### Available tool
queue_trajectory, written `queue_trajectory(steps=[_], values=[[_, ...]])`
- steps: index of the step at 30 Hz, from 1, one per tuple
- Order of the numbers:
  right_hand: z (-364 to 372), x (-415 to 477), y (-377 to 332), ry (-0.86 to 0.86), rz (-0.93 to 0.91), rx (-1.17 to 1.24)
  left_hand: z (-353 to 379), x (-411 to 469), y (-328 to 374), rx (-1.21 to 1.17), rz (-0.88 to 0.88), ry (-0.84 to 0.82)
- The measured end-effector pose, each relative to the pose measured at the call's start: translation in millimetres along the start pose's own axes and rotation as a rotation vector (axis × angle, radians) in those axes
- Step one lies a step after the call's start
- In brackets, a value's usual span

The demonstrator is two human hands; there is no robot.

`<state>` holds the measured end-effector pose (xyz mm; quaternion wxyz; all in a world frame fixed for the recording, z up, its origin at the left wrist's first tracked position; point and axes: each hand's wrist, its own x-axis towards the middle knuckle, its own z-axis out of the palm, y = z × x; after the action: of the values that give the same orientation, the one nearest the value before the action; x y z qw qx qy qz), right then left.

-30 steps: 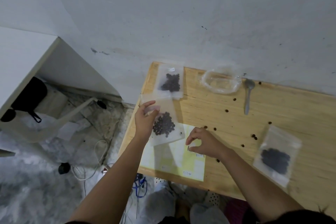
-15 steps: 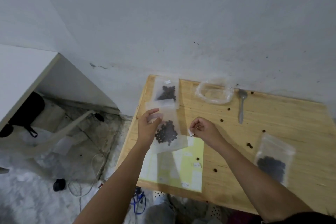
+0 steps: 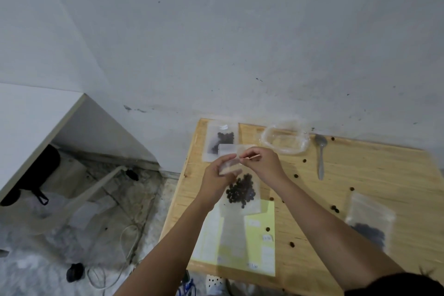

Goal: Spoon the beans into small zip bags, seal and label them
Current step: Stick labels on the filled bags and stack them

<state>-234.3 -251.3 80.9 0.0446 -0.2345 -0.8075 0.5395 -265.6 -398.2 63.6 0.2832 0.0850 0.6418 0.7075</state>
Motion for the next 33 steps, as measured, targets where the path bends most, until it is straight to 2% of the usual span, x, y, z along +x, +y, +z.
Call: queue_trajectory(steps=[12,17,20,22,28,33], values=[[7.7,7.4,-13.7,0.081,0.024,-0.032,-4.4,7.4,9.3,-0.062,-0.04,-0.019],[9.4,11.9,-13.7,0.187,0.015,-0.107,-10.6,14.0,8.1,-0.091,-0.057,0.028],[9.5,13.8,-13.3,0.154,0.151,0.08,-14.4,19.1,8.7,-0.067,-0.059,0.068],[11.4,13.8,-12.1,0.144,0.178,0.169,-14.6,22.4,9.7,-0.05,-0.049,0.091],[19.4,21.2,-16.5,0.133,0.161,0.192,-14.6,37.6,11.8,-0.092,-0.021,0.248],[25.0,37.6,-15.1,0.159,0.183,0.209,-23.7,56.2,11.8,-0.04,-0.003,0.276]])
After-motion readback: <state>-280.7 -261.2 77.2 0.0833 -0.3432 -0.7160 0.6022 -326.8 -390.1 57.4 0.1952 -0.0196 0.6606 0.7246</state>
